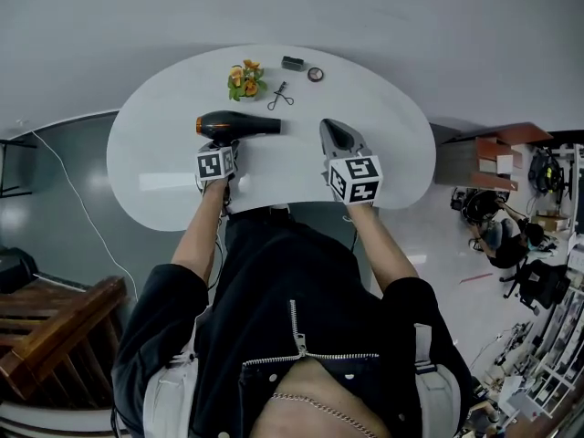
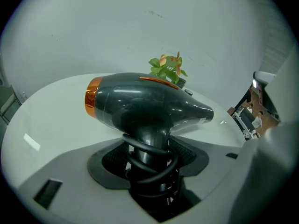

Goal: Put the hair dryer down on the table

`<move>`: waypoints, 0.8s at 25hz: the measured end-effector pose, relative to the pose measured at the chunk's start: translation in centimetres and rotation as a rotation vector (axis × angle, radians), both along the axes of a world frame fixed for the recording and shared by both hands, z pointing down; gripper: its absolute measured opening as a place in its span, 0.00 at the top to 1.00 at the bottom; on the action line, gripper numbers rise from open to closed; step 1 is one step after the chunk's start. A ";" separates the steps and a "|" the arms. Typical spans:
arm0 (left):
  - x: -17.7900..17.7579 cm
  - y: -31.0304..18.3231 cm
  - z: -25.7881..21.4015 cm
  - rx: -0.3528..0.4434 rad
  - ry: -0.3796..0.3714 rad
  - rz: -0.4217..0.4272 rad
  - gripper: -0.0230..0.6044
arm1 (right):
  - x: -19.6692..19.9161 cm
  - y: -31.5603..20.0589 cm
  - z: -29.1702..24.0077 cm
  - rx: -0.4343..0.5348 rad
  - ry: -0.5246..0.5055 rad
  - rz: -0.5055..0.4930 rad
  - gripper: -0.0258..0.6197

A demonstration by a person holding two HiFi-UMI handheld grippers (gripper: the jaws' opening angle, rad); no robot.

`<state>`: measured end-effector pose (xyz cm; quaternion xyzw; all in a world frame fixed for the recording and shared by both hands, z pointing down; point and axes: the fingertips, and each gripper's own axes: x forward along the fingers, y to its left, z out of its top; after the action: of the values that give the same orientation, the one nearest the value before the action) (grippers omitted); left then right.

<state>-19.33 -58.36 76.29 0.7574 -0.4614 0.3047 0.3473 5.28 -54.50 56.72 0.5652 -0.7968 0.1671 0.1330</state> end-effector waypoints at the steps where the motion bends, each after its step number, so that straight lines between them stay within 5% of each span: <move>1: 0.0 0.1 0.3 -0.006 -0.005 0.000 0.54 | 0.0 0.1 0.0 -0.001 0.000 0.002 0.95; 11: -0.1 0.2 0.6 -0.019 -0.009 -0.013 0.52 | 0.3 0.7 0.5 -0.018 0.005 0.007 0.95; 16: -0.7 0.4 -2.0 0.061 0.012 -0.034 0.52 | -0.6 0.0 0.1 -0.004 0.002 -0.032 0.95; 18: -1.3 0.6 -3.5 0.118 0.007 -0.051 0.58 | -1.5 -0.3 -0.1 0.003 -0.005 -0.064 0.95; 20: -2.2 0.9 -5.3 0.180 -0.011 -0.063 0.82 | -2.3 -0.5 -0.3 0.008 -0.008 -0.095 0.95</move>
<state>-21.51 -57.45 71.01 0.7689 -0.5126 0.2549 0.2848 2.95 -54.99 56.40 0.5268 -0.8239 0.1597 0.1350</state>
